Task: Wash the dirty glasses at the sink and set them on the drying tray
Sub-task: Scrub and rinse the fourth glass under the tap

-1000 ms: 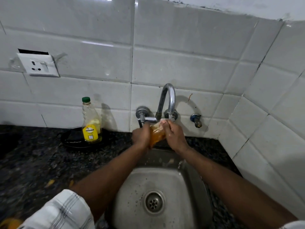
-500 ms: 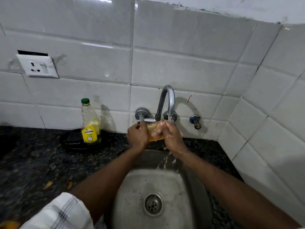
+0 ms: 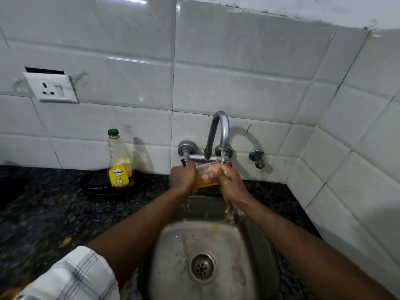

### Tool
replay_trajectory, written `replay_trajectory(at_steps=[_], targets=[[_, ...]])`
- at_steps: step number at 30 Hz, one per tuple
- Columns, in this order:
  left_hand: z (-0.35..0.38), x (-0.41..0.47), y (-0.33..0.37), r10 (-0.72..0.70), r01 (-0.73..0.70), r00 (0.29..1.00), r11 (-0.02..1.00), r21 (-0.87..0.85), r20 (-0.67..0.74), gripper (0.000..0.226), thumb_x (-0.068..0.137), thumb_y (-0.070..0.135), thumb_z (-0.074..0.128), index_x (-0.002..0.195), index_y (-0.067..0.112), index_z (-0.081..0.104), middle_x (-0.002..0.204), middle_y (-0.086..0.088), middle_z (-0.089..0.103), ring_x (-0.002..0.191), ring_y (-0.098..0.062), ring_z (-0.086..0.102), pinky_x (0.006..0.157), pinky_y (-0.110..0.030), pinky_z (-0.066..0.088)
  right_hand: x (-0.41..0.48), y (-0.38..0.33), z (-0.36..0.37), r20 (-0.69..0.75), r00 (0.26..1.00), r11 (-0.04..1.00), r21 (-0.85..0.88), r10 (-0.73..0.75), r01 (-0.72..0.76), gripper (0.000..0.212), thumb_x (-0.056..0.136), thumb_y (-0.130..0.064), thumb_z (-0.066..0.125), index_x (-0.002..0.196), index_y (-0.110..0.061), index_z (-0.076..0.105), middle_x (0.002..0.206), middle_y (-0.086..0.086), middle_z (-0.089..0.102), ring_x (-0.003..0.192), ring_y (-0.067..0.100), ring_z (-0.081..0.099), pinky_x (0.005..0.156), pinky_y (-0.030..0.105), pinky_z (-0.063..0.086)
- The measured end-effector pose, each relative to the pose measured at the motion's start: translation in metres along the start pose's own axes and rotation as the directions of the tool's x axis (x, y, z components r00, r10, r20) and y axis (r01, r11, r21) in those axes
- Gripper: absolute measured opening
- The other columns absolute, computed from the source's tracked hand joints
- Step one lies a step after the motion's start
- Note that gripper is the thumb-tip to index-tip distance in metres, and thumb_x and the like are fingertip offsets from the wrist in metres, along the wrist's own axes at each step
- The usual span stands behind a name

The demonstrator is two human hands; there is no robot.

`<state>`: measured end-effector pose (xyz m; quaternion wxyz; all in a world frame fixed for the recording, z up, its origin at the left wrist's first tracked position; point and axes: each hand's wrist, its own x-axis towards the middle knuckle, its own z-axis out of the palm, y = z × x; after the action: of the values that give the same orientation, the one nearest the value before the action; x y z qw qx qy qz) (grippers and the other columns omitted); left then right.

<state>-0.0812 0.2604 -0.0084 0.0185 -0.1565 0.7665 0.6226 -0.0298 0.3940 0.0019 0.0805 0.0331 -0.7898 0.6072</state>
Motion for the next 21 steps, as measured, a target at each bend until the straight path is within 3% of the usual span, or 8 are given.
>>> replay_trajectory(at_steps=[3, 9, 11, 14, 16, 17, 19, 21], targets=[[0.009, -0.029, -0.008, 0.400, -0.402, 0.897, 0.915, 0.029, -0.186, 0.030, 0.095, 0.033, 0.059, 0.089, 0.007, 0.073, 0.084, -0.008, 0.071, 0.079, -0.025, 0.065, 0.067, -0.027, 0.041, 0.004, -0.008, 0.016, -0.279, 0.955, 0.993, 0.090, 0.098, -0.076, 0.041, 0.104, -0.031, 0.045, 0.076, -0.008, 0.064, 0.064, 0.005, 0.068, 0.060, 0.012, 0.067, 0.064, 0.023, 0.055], [0.000, 0.007, 0.001, -0.041, 0.042, 0.992, 0.999, 0.010, -0.115, 0.055, 0.091, 0.059, 0.054, 0.090, 0.006, 0.071, 0.091, -0.012, 0.070, 0.087, -0.032, 0.068, 0.072, -0.032, 0.053, -0.006, -0.010, 0.001, 0.103, 0.990, 0.986, 0.127, 0.095, -0.108, 0.024, 0.105, -0.012, 0.040, 0.100, -0.008, 0.064, 0.089, 0.004, 0.075, 0.086, 0.015, 0.072, 0.091, 0.032, 0.054], [0.000, 0.004, -0.009, 0.172, -0.168, 0.980, 0.985, 0.045, -0.100, 0.052, 0.088, 0.059, 0.054, 0.090, 0.010, 0.071, 0.090, -0.008, 0.071, 0.084, -0.027, 0.069, 0.076, -0.032, 0.057, -0.004, -0.010, 0.005, 0.003, 0.991, 0.983, 0.127, 0.135, -0.135, 0.026, 0.105, -0.016, 0.041, 0.096, -0.008, 0.064, 0.084, 0.004, 0.074, 0.082, 0.017, 0.071, 0.092, 0.039, 0.054], [-0.004, -0.024, -0.020, 0.632, -0.627, 0.768, 0.775, 0.085, -0.102, 0.017, 0.093, 0.028, 0.065, 0.094, 0.012, 0.070, 0.086, 0.001, 0.068, 0.076, -0.009, 0.063, 0.064, -0.008, 0.045, 0.005, -0.018, 0.011, -0.119, 0.977, 0.957, 0.251, 0.176, -0.142, 0.034, 0.104, -0.027, 0.045, 0.082, -0.010, 0.066, 0.073, 0.004, 0.072, 0.072, 0.020, 0.070, 0.083, 0.041, 0.057], [-0.005, -0.009, -0.010, 0.491, -0.484, 0.867, 0.871, 0.084, -0.085, 0.025, 0.095, 0.032, 0.060, 0.092, 0.009, 0.071, 0.085, -0.004, 0.070, 0.077, -0.018, 0.066, 0.060, -0.019, 0.047, 0.003, -0.020, 0.009, -0.059, 0.987, 0.967, 0.217, 0.147, -0.131, 0.032, 0.105, -0.025, 0.043, 0.091, -0.010, 0.067, 0.080, 0.003, 0.075, 0.078, 0.017, 0.072, 0.087, 0.036, 0.056], [-0.005, 0.005, -0.004, 0.273, -0.271, 0.962, 0.961, 0.054, -0.028, 0.035, 0.095, 0.039, 0.055, 0.091, 0.008, 0.070, 0.085, -0.008, 0.071, 0.075, -0.025, 0.067, 0.058, -0.025, 0.048, 0.000, -0.017, 0.007, 0.003, 0.994, 0.976, 0.186, 0.114, -0.112, 0.030, 0.105, -0.021, 0.042, 0.098, -0.006, 0.067, 0.085, 0.004, 0.076, 0.082, 0.015, 0.072, 0.088, 0.033, 0.055], [-0.012, 0.014, 0.011, -0.127, 0.125, 0.981, 0.992, 0.020, 0.145, 0.046, 0.092, 0.050, 0.049, 0.096, 0.008, 0.067, 0.087, -0.013, 0.072, 0.065, -0.028, 0.067, 0.051, -0.029, 0.051, -0.005, -0.010, 0.008, 0.071, 0.994, 0.977, 0.189, 0.088, -0.100, 0.028, 0.106, -0.016, 0.039, 0.107, -0.001, 0.063, 0.089, 0.007, 0.075, 0.085, 0.016, 0.072, 0.082, 0.029, 0.056], [-0.008, 0.012, 0.010, -0.038, 0.030, 0.994, 0.997, 0.077, 0.105, 0.051, 0.089, 0.056, 0.049, 0.098, 0.009, 0.068, 0.093, -0.010, 0.073, 0.073, -0.027, 0.068, 0.062, -0.034, 0.057, -0.004, -0.008, 0.011, 0.006, 0.990, 0.965, 0.224, 0.139, -0.137, 0.031, 0.107, -0.017, 0.037, 0.110, 0.000, 0.062, 0.088, 0.007, 0.075, 0.084, 0.020, 0.072, 0.075, 0.027, 0.057]])
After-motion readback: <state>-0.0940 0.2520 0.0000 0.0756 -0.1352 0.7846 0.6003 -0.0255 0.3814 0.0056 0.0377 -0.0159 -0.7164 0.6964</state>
